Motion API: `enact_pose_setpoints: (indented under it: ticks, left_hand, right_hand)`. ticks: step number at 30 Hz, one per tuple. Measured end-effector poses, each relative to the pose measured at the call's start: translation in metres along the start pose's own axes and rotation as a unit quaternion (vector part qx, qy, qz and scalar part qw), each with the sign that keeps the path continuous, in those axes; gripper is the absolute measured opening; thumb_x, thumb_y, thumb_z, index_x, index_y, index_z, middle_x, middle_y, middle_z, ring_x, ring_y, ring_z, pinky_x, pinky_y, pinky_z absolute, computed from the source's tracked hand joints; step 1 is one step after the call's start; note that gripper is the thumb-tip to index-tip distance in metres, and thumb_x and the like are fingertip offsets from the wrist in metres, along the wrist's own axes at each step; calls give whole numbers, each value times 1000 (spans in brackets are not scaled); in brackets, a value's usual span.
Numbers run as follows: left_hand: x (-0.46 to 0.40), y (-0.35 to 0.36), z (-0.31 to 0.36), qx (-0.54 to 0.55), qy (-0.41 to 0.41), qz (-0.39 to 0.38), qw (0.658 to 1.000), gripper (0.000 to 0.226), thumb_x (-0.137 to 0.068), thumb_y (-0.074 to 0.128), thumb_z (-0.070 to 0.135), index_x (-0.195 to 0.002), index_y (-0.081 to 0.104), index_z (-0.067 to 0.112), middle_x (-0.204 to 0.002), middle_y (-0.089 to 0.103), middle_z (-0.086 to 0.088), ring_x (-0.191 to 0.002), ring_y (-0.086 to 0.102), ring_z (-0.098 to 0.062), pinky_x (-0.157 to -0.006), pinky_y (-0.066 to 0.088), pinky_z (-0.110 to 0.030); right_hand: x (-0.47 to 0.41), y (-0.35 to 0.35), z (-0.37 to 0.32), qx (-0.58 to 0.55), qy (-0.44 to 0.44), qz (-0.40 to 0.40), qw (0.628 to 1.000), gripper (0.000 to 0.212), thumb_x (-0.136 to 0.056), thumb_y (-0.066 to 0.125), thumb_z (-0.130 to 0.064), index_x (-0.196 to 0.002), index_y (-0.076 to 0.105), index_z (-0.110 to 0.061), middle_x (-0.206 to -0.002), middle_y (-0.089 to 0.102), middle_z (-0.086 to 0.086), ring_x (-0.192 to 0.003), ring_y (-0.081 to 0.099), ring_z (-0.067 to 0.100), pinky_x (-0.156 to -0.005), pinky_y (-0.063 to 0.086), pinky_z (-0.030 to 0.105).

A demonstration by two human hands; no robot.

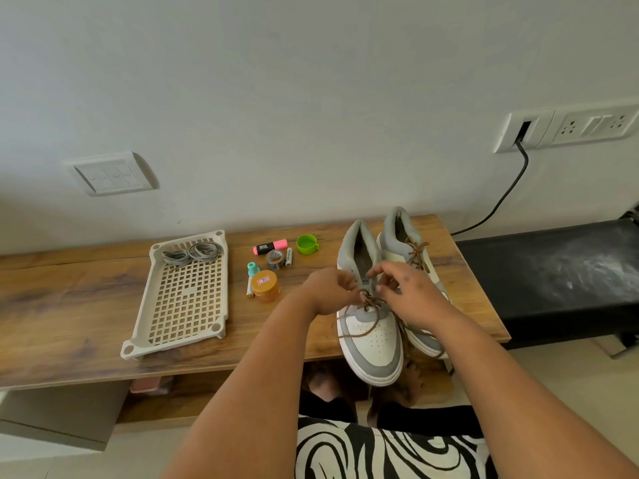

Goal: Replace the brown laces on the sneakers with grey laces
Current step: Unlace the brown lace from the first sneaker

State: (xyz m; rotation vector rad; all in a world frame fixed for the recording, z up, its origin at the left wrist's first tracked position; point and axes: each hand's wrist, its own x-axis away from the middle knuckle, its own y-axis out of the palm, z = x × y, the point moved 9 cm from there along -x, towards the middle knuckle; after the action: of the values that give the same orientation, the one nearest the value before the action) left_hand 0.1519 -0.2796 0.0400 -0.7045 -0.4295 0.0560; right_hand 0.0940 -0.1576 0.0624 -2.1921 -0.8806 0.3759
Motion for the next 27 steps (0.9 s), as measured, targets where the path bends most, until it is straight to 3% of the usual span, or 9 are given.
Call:
enact_pose_setpoints:
  ticks: [4,7,9,11,14,17,19,25,27]
  left_hand:
    - [12,3,25,167,46,-38,984,24,-93,66,32,-94,72,9,-88,70,0,-82,62,-10,-75,44,-19]
    - [10,7,10,189,-8,-45,981,31,-98,55,40,-93,71,14,-83,72,1,-62,54,-9,-61,42,-20]
    - [5,4,-8,183,-61,-14,981,28,-99,56,35,-95,68,10,-83,73,-2,-60,52,-10,-57,39,-22]
    - [2,3,-22,159,-101,10,982,22,-95,63,28,-102,66,8,-84,73,-1,-62,54,-9,-58,41,-22]
    - [-1,9,-34,177,-154,21,972,20,-92,68,27,-102,66,10,-84,72,1,-59,52,-8,-55,43,-20]
    - [-3,15,-37,198,-182,23,963,24,-91,70,30,-102,66,9,-79,71,2,-55,49,-7,-55,42,-21]
    - [-2,17,-41,210,-199,24,957,26,-89,72,30,-102,67,8,-76,70,2,-54,48,-7,-56,42,-22]
    - [0,26,-44,279,-238,-4,930,12,-88,72,20,-80,68,13,-59,66,5,-46,46,-2,-58,41,-19]
    - [0,27,-42,294,-242,4,925,9,-87,71,17,-81,69,11,-62,66,4,-49,45,-2,-56,41,-18]
  right_hand:
    - [10,10,-6,-9,40,-87,995,12,-95,57,-24,-89,65,-30,-95,61,-3,-87,56,11,-70,44,21]
    - [18,6,8,37,133,-121,983,28,-91,52,-34,-76,71,-19,-83,68,0,-82,62,18,-76,49,37]
    - [21,-6,12,148,161,-128,967,37,-92,45,-41,-78,67,-16,-83,64,1,-81,60,19,-72,47,36]
    - [22,-26,12,264,177,-96,943,32,-94,43,-41,-94,64,-17,-91,59,1,-87,56,20,-73,45,33]
    - [24,-62,5,322,203,48,923,35,-93,51,-38,-116,57,-13,-112,51,7,-105,50,27,-82,45,39]
    - [22,-80,-4,306,159,192,919,46,-91,58,-37,-129,46,-14,-143,30,12,-120,40,35,-90,42,48]
    - [18,-77,-1,274,130,206,930,36,-91,58,-35,-123,53,-18,-140,34,11,-119,40,34,-90,42,48]
    - [4,-32,11,82,72,97,989,10,-94,58,-21,-103,63,-23,-116,48,0,-93,51,14,-74,36,24]
    - [1,-13,3,41,14,37,998,30,-96,53,-9,-118,59,-28,-118,44,-3,-99,53,13,-81,37,21]
